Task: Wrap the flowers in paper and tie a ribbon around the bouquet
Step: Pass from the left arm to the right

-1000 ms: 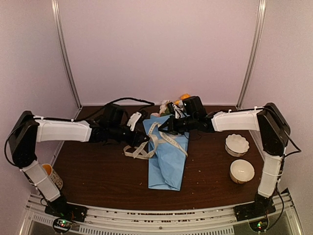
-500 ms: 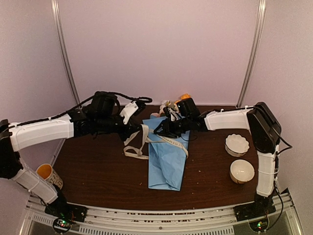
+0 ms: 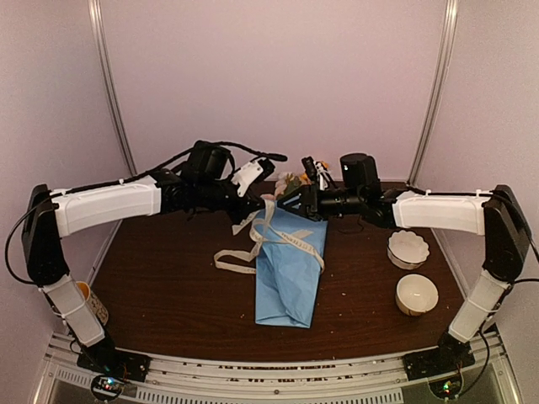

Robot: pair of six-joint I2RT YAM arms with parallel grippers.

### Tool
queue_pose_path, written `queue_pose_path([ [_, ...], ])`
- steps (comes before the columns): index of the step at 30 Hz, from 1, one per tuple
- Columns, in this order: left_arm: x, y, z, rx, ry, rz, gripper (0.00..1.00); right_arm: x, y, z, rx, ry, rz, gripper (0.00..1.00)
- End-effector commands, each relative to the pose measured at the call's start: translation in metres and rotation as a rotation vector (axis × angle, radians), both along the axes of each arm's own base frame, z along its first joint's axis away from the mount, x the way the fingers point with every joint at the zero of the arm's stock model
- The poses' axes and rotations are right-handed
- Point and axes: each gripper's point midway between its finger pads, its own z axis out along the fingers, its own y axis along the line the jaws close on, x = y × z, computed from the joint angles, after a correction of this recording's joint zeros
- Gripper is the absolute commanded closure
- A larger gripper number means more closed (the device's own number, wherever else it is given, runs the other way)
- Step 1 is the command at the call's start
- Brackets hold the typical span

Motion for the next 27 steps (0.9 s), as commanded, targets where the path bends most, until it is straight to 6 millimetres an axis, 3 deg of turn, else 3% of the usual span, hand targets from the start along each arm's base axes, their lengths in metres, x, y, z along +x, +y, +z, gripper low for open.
queue_pose_path([
  [1, 0.006, -0.009, 0.018, -0.032, -0.032, -0.016, 1.0, -0.016, 0.008, 0.018, 0.124, -0.038, 0.081, 0.52],
  [5, 0.006, -0.011, 0.014, -0.024, -0.021, -0.025, 1.0, -0.02, 0.012, 0.018, 0.123, -0.077, 0.073, 0.46],
  [13, 0.006, -0.014, 0.01, -0.019, -0.02, -0.038, 1.0, 0.0, 0.025, 0.004, 0.041, -0.106, 0.041, 0.44],
  [17, 0.007, -0.014, 0.009, -0.013, -0.016, -0.038, 1.0, 0.0, 0.029, 0.001, 0.056, -0.087, 0.054, 0.53],
  [23, 0.007, -0.016, 0.004, -0.011, -0.005, -0.043, 1.0, -0.001, 0.029, 0.001, 0.067, -0.077, 0.056, 0.89],
  [27, 0.011, -0.012, 0.001, 0.005, -0.009, -0.013, 1.0, -0.004, 0.025, 0.001, 0.064, -0.073, 0.055, 1.0],
])
